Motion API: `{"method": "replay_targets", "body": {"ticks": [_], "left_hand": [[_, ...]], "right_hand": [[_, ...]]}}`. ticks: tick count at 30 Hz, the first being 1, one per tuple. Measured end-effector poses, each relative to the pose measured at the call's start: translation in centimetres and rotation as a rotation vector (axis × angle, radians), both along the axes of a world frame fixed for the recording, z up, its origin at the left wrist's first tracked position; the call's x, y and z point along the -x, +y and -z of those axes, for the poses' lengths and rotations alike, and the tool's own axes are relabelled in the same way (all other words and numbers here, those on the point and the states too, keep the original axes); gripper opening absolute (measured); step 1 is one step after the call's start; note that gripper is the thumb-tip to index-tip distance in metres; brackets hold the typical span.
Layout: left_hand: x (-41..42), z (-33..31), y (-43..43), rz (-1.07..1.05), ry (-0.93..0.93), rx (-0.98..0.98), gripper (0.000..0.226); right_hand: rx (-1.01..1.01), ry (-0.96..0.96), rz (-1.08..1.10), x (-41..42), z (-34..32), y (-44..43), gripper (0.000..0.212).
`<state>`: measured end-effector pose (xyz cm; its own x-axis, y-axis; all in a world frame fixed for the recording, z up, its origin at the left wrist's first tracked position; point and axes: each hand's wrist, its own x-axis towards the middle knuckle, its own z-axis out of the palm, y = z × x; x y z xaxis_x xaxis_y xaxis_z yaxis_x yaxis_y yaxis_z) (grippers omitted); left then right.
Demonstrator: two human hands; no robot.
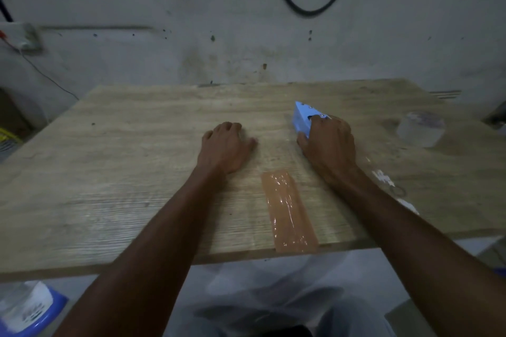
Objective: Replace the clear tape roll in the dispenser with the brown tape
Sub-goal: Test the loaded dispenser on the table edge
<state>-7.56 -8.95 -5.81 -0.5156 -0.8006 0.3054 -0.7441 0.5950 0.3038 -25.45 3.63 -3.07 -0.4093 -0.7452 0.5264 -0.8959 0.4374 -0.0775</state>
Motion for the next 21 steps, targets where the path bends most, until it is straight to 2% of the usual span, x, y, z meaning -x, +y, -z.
{"method": "replay_targets", "body": {"ticks": [5, 13, 21], "left_hand": [[-0.2, 0.05, 0.0, 0.006, -0.02, -0.002, 0.066], [-0.41, 0.27, 0.13, 0.02, -0.089, 0.026, 0.064], [-0.41, 0.37, -0.13, -0.006, -0.095, -0.022, 0.069]], "right_hand": [[0.025, 0.125, 0.021, 0.11, 1.19, 0.75, 0.045], [0.049, -0.019, -0.117, 0.37, 1.14, 0.64, 0.04], [0.043, 0.005, -0.1, 0.74, 1.49, 0.18, 0.04]]}}
